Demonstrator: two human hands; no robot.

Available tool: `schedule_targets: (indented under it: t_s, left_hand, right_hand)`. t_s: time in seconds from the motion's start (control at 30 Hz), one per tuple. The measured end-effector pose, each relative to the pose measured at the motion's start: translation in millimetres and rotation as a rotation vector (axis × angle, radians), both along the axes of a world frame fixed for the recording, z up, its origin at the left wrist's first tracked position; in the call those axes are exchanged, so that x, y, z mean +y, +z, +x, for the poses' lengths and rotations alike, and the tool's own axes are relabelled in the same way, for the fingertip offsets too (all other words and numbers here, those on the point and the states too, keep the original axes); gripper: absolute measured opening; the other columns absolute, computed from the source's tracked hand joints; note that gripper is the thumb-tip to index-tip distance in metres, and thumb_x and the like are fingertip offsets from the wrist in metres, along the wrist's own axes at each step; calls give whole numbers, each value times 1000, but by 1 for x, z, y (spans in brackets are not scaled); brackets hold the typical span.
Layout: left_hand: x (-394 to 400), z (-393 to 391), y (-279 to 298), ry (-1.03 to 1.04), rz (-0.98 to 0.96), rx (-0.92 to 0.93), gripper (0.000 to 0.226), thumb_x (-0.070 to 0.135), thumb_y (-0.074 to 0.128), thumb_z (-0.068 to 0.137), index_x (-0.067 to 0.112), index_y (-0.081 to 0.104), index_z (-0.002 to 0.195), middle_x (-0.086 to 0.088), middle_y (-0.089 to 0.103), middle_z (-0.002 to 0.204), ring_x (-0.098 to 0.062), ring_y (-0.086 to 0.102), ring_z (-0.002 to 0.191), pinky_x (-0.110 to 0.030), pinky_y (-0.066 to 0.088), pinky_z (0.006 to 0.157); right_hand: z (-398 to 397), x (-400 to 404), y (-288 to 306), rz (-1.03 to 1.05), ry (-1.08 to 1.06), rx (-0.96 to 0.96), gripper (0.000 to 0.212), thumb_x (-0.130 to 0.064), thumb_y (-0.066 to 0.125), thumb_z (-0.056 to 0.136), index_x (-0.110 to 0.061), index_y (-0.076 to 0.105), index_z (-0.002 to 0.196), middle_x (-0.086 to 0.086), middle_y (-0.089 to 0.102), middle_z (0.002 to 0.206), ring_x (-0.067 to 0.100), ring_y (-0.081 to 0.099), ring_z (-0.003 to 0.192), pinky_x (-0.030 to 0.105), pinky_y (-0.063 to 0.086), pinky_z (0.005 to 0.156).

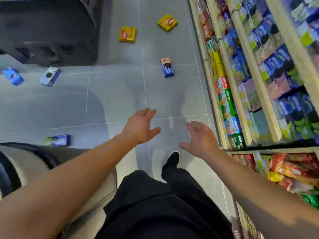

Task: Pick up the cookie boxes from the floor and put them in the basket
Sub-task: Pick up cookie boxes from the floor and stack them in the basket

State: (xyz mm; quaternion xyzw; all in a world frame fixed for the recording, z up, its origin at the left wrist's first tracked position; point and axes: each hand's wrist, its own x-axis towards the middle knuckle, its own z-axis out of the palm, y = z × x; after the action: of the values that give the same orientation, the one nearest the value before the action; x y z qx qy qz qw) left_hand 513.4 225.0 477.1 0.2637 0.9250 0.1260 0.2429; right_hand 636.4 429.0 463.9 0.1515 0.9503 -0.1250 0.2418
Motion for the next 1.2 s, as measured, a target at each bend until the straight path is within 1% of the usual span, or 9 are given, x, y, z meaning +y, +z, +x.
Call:
schedule_targets:
  t_s: [0.17, 0.33, 0.53, 0.63, 0.7, 0.77, 0.97, 1.13, 1.2]
  left_hand:
    - [32, -86, 4, 112, 10, -16, 80, 53, 59, 86, 23, 24, 151, -7, 24, 158, -27, 25, 144, -38, 27, 116]
    - [53, -172, -1, 151, 34, -30, 80, 52, 59, 86, 21, 25, 151, -9, 26, 157, -29, 26, 143, -40, 28, 115]
    - [68, -308, -28, 109, -8, -92, 79, 51, 58, 87, 23, 23, 151, -8, 24, 158, -28, 25, 143, -39, 27, 115]
    - [88, -373, -31, 15, -47, -112, 79, 52, 57, 87, 23, 21, 151, -8, 25, 157, -29, 27, 142, -41, 29, 114]
    - [100, -414, -33, -32, -54, -91, 79, 53, 57, 87, 23, 21, 151, -8, 25, 157, -30, 28, 142, -43, 30, 114]
    - [116, -450, -35, -65, -67, -104, 80, 53, 58, 86, 23, 22, 151, -7, 26, 157, -31, 28, 141, -44, 31, 113]
    - [183, -547, -63, -205, -125, -137, 81, 52, 60, 85, 22, 24, 151, -11, 28, 156, -33, 28, 141, -46, 32, 112]
    - [252, -615, -94, -196, -137, -124, 80, 49, 60, 86, 23, 22, 151, -9, 26, 157, -32, 26, 142, -46, 31, 113]
    - [281, -641, -113, -232, -151, -127, 79, 49, 59, 87, 23, 22, 152, -9, 26, 157, -31, 25, 143, -45, 30, 114]
  right_hand:
    - [-104, 44, 4, -39, 51, 29, 90, -63, 64, 77, -22, 31, 150, 4, 33, 154, 26, 27, 143, 41, 25, 117]
    - [-202, 68, 4, -22, 103, 23, 89, -61, 65, 79, -21, 31, 150, 5, 34, 153, 27, 29, 142, 37, 24, 117]
    - [-329, 82, -2, -28, 44, -12, 85, -59, 64, 79, -21, 33, 149, 5, 36, 152, 25, 31, 140, 36, 28, 113]
    - [-383, 92, 4, -14, -16, -47, 83, -57, 62, 82, -20, 31, 150, 3, 35, 153, 24, 32, 140, 36, 31, 110]
    - [-416, 102, 6, -18, -59, -10, 82, -56, 63, 82, -20, 32, 149, 4, 37, 152, 25, 34, 139, 37, 33, 108]
    - [-442, 111, 6, -49, -118, -24, 82, -55, 63, 83, -20, 31, 150, 4, 36, 152, 26, 33, 139, 38, 33, 108]
    - [-507, 161, -29, -112, -274, -67, 85, -59, 63, 81, -20, 32, 149, 4, 36, 152, 27, 35, 139, 41, 33, 111]
    - [-573, 212, -77, -151, -322, -110, 83, -60, 63, 81, -20, 34, 148, 4, 40, 148, 27, 40, 135, 40, 37, 108]
    - [-603, 234, -99, -182, -350, -136, 85, -61, 63, 80, -20, 34, 148, 4, 41, 148, 28, 40, 134, 40, 38, 108]
